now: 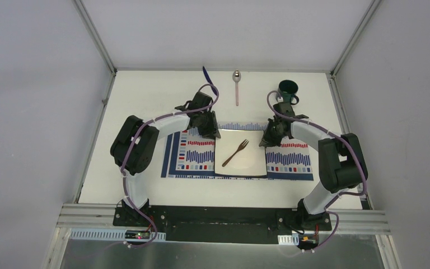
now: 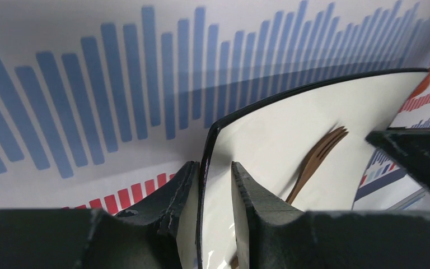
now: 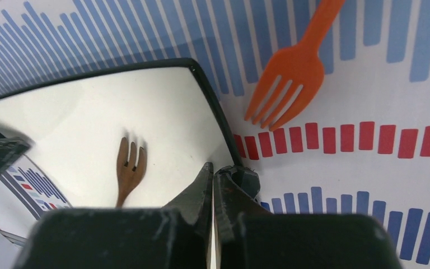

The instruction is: Set the dinner table for one person

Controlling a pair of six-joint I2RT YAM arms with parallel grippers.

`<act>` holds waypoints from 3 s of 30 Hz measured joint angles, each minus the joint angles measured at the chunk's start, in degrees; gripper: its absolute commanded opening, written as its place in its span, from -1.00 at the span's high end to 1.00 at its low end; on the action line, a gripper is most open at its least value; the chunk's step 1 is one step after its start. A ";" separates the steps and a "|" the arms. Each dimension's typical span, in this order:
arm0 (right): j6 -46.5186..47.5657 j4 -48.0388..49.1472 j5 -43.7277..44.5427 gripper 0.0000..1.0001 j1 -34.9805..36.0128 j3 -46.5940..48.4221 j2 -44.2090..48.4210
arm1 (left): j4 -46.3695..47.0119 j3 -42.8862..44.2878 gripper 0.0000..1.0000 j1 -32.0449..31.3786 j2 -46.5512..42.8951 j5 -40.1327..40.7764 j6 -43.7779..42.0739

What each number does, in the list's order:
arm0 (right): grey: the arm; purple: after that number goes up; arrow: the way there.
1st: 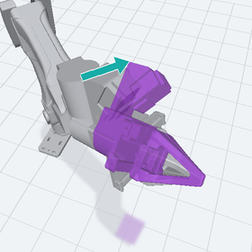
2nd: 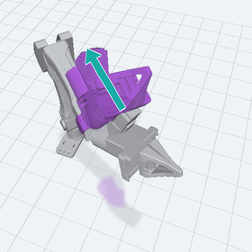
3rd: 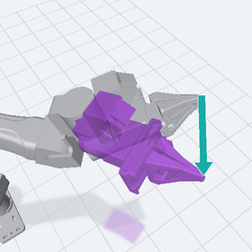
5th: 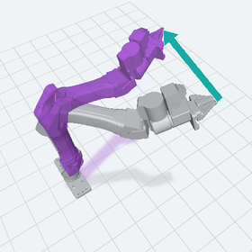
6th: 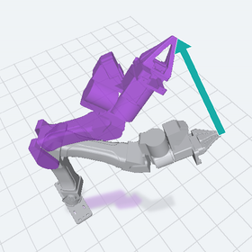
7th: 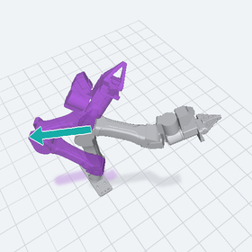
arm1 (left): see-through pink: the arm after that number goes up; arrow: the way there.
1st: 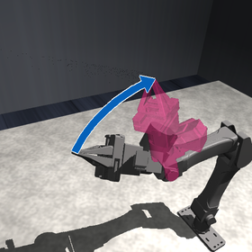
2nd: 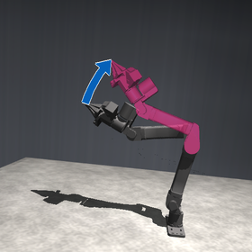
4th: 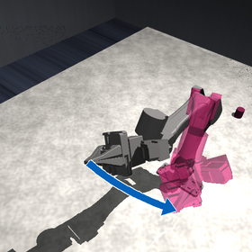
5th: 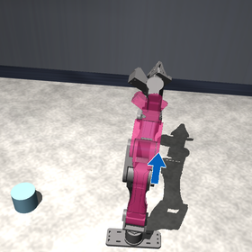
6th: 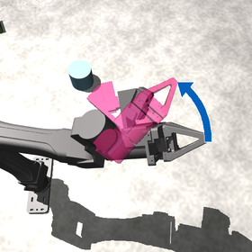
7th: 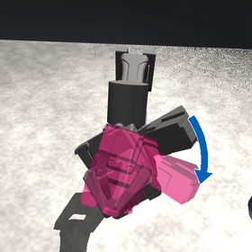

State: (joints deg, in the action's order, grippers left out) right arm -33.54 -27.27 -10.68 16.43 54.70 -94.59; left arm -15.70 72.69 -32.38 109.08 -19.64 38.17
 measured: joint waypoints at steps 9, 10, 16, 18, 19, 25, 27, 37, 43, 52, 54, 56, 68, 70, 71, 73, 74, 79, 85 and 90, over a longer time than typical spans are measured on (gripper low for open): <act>0.24 -0.83 -0.22 1.00 0.04 1.90 -1.40 | 0.74 -2.99 0.48 -0.04 0.00 -1.73 0.76; 0.24 -0.85 -0.22 0.98 0.04 1.90 -1.40 | 0.74 -2.99 0.44 -0.04 0.00 -1.73 0.76; 1.53 -0.85 0.70 0.10 0.26 1.46 -0.50 | 1.66 -2.99 -0.98 -0.15 0.00 -2.99 0.63; 2.40 -1.99 2.03 0.04 0.66 0.90 1.16 | 2.82 -2.62 -0.98 -0.37 -0.85 -3.85 0.57; 3.10 -3.74 3.19 0.03 0.87 0.85 2.89 | 2.45 -2.60 -0.98 -0.66 -1.62 -3.17 0.11; 5.68 -7.15 10.05 0.00 0.61 1.84 13.84 | -1.07 -2.67 -0.98 -0.63 -6.97 -0.70 -2.21; 6.05 -5.79 10.69 0.02 -0.15 1.88 15.37 | -1.73 -2.67 -0.98 -0.50 -8.94 0.98 -3.34; 10.49 0.48 3.45 0.20 -0.22 20.70 -7.67 | -6.25 -0.76 -0.59 1.55 -10.78 13.35 -9.55; 18.14 -2.38 3.17 0.14 4.20 41.66 -21.64 | -6.60 0.57 -0.52 1.73 -9.81 18.43 -11.58; 27.65 -8.63 5.42 0.13 6.27 68.46 -38.66 | -7.28 0.57 -0.50 1.73 -8.52 19.17 -12.07; 29.18 -10.69 8.31 0.13 6.45 71.60 -41.72 | -7.34 0.57 -0.49 1.73 -8.52 19.17 -12.09; 30.84 -12.55 11.26 0.13 6.56 73.29 -44.37 | -7.32 0.57 -0.48 1.73 -8.52 19.17 -12.13; 33.90 -14.56 16.96 0.13 8.20 73.44 -48.89 | -7.34 0.52 -0.47 1.73 -8.52 19.15 -12.17; 33.86 -14.16 16.96 0.13 8.39 73.11 -48.89 | -7.34 0.48 -0.47 1.73 -8.52 19.15 -12.20; 33.86 -13.99 16.96 0.12 8.44 72.91 -48.89 | -7.34 0.48 -0.47 1.75 -8.52 19.15 -12.20; 33.81 -13.46 17.11 0.10 8.48 72.65 -48.89 | -7.34 0.46 -0.47 1.75 -8.55 19.17 -12.20; 33.70 -12.94 17.16 0.10 8.48 72.37 -48.85 | -7.34 0.46 -0.47 1.73 -8.55 19.17 -12.20; 33.22 -9.94 17.31 0.06 8.48 71.08 -48.59 | -7.34 0.46 -0.46 1.73 -8.55 19.12 -12.22; 32.11 -1.33 17.35 0.03 8.48 61.86 -44.39 | -7.34 0.46 -0.47 1.73 -8.55 19.04 -12.22; 31.15 4.85 17.33 0.03 8.48 54.38 -40.61 | -7.34 0.44 -0.46 1.73 -8.55 18.84 -12.24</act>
State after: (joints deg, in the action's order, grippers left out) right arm -2.39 -22.41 6.66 24.91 109.08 -135.20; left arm -23.05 73.12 -30.65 100.53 -0.80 25.93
